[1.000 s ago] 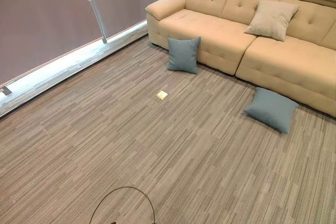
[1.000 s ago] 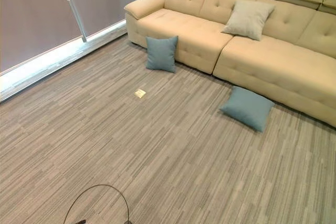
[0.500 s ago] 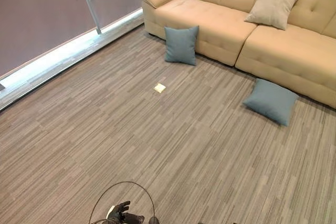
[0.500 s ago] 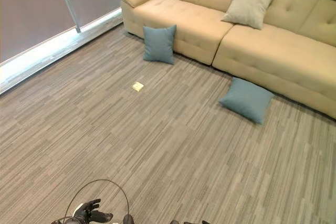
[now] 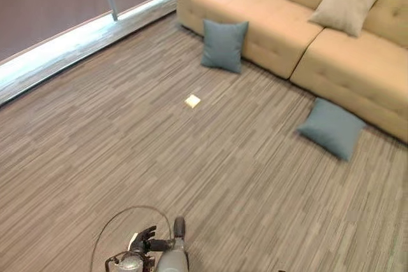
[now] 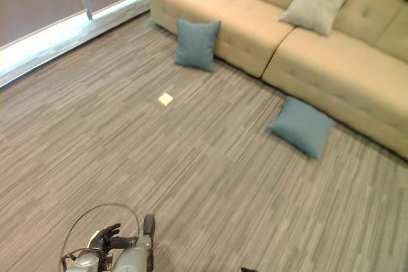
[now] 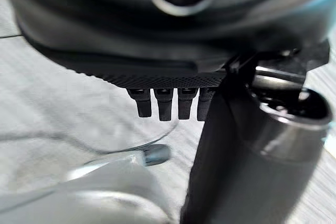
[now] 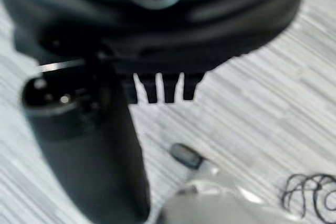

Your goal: Pick up all the scattered cushions and arrange them neatly on the sofa.

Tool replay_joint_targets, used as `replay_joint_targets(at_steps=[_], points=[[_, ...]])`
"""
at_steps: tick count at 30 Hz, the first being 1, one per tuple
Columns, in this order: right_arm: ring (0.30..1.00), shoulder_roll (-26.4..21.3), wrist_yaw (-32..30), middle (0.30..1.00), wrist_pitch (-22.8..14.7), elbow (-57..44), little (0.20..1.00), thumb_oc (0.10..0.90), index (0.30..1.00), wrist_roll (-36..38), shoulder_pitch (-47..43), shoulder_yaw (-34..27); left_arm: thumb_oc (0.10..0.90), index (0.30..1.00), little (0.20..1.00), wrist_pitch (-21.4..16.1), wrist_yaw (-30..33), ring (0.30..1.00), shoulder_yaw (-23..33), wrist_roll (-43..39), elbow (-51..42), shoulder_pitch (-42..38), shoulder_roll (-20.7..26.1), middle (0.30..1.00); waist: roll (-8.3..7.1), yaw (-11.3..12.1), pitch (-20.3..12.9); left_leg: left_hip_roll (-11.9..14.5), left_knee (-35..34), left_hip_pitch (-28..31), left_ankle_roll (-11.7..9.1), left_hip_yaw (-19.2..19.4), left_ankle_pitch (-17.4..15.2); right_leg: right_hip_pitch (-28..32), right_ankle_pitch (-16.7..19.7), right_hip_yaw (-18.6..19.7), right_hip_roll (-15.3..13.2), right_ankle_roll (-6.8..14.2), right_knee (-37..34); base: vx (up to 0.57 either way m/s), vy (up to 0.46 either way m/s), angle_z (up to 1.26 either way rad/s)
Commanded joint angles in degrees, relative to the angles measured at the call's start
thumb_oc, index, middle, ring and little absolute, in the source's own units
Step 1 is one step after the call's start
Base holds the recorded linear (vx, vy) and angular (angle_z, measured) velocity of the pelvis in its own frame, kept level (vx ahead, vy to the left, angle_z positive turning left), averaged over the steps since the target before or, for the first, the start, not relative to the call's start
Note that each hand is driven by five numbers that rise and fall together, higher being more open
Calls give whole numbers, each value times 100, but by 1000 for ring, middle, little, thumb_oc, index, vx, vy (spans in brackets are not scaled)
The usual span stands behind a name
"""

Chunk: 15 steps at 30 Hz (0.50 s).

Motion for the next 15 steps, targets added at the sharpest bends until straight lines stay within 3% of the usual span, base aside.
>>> replay_joint_targets(at_steps=[1, 2, 3, 4, 6, 7, 8, 10, 13, 14, 15], points=[[900, -162, -53, 900, -74, -556, 900, 800, 900, -70, -255, 119, 800, 900, 900, 217, 161, 900, -276, 353, 453, 248, 182, 900, 68, 259, 217, -55, 857, 111, 42, -86, -1501, -361, 915, 14, -1087, 287, 2032, 375, 439, -10], [900, -157, -62, 900, -96, -655, 900, 800, 900, -29, -301, 129, 800, 900, 900, 196, 180, 900, -298, 344, 410, 201, 229, 900, 125, 192, 250, -132, 756, 330, 131, -106, -1580, -532, 1188, 39, -1232, 275, 2597, 217, 276, -10], [900, -157, -62, 900, -95, -655, 900, 800, 900, -29, -302, 129, 800, 900, 900, 196, 180, 900, -298, 344, 410, 200, 230, 900, 118, 197, 255, -139, 750, 338, 134, -99, -1579, -536, 1184, 49, -1243, 279, 2608, 432, 412, 10], [900, -95, -86, 900, -189, -852, 900, 800, 900, 120, -358, 137, 800, 900, 900, 150, 246, 900, -520, 459, 244, 36, 298, 900, 285, -44, 332, -223, 504, 822, 254, -171, -1761, -875, 1246, 211, -1190, 134, 3409, 428, 363, 26], [900, -65, -101, 900, -246, -907, 900, 800, 900, 115, -423, 189, 800, 900, 900, 127, 271, 900, -616, 448, 172, -108, 330, 900, 459, -265, 434, -203, 266, 1241, 272, -236, -1854, -1402, 940, 287, -1033, 60, 3879, 482, 338, 36], [900, -61, -147, 900, -288, -892, 900, 800, 900, 122, -497, 214, 800, 900, 900, 95, 313, 900, -649, 336, 114, -265, 349, 900, 530, -409, 485, -175, 71, 1553, 228, -242, -1944, -1721, 639, 159, -905, -48, 3708, 321, 145, 45], [900, -62, -146, 900, -289, -889, 900, 800, 900, 122, -502, 215, 800, 900, 900, 95, 313, 900, -648, 336, 115, -268, 348, 900, 530, -407, 505, -175, 59, 1579, 224, -240, -1941, -1702, 630, 159, -904, -51, 3712, 457, 88, 48], [900, -56, -155, 900, -295, -811, 900, 800, 900, 78, -532, 245, 800, 900, 900, 43, 343, 900, -625, 145, -27, -437, 346, 900, 626, -601, 597, -177, -177, 2049, 146, -286, -2094, -2175, 430, -74, -642, -90, 2944, 498, 12, 40], [900, -146, -106, 900, -233, -651, 900, 800, 900, 154, -411, 76, 800, 900, 900, 16, 330, 900, -753, 230, -129, -514, 265, 900, 679, -967, 640, -249, -479, 2697, -38, -495, -2401, -2709, 870, 28, -329, 197, 1152, 523, -66, 22], [900, -149, -105, 900, -234, -650, 900, 800, 900, 155, -411, 76, 800, 900, 900, 16, 330, 900, -753, 230, -129, -513, 261, 900, 695, -969, 649, -232, -479, 2709, -43, -496, -2407, -2681, 883, 16, -309, 196, 1121, 385, -46, 45], [900, -198, -94, 900, -205, -491, 900, 800, 900, 187, -327, -35, 800, 900, 900, 9, 344, 900, -825, 332, -105, -526, 235, 900, 731, -1134, 645, -233, -479, 2848, -92, -551, -2549, -2856, 1004, 227, -248, 269, 749, 543, -48, 64]])
